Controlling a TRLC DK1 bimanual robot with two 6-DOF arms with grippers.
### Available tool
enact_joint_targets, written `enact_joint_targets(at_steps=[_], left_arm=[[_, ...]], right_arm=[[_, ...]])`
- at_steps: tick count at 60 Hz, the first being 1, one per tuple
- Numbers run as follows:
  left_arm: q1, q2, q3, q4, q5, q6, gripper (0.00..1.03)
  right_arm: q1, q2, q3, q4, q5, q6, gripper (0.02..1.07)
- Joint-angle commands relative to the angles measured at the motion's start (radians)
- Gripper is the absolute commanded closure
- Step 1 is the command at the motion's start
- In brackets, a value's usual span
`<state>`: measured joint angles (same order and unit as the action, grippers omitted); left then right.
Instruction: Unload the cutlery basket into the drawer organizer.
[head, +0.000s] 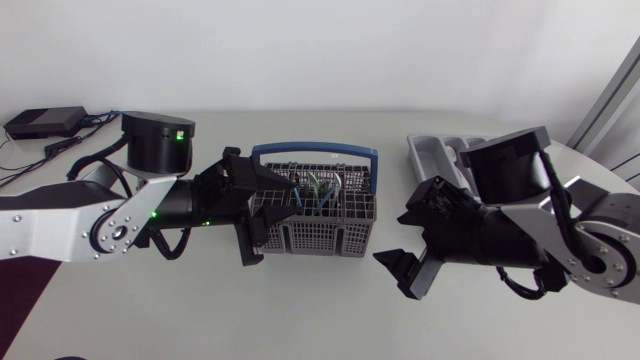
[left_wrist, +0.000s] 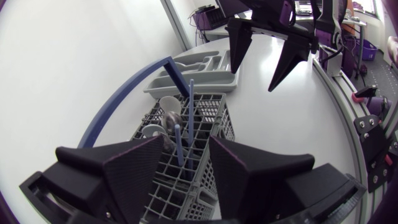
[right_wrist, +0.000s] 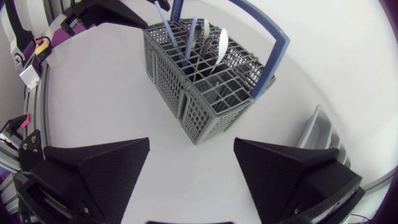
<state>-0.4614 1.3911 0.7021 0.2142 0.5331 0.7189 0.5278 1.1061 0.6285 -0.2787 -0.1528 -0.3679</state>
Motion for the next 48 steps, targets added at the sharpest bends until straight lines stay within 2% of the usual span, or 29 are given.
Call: enact_joint_targets(at_steps=[1, 11, 26, 30, 33, 48], left_arm=[[-0.010, 0.025, 0.016, 0.022, -0.005, 0.024, 0.48], [-0.014, 0.045, 0.023, 0.039, -0.005, 0.025, 0.50], [-0.026, 0.065, 0.037, 0.063, -0.015, 0.022, 0.79], [-0.025, 0.065, 0.039, 0.063, -0.015, 0.020, 0.81], [-0.025, 0.066, 0.042, 0.065, -0.016, 0.019, 0.90], [-0.023, 0.049, 0.048, 0.062, -0.016, 0.010, 0.92]], right_arm=[[0.018, 0.028, 0.023, 0.018, 0.006, -0.011, 0.10], [0.061, 0.052, 0.031, 0.036, 0.024, -0.009, 0.10], [0.072, 0.060, 0.023, 0.041, 0.029, -0.006, 0.10], [0.072, 0.061, 0.017, 0.041, 0.029, -0.006, 0.10], [0.072, 0.061, 0.014, 0.044, 0.029, -0.006, 0.10], [0.084, 0.064, 0.016, 0.042, 0.029, -0.005, 0.10]])
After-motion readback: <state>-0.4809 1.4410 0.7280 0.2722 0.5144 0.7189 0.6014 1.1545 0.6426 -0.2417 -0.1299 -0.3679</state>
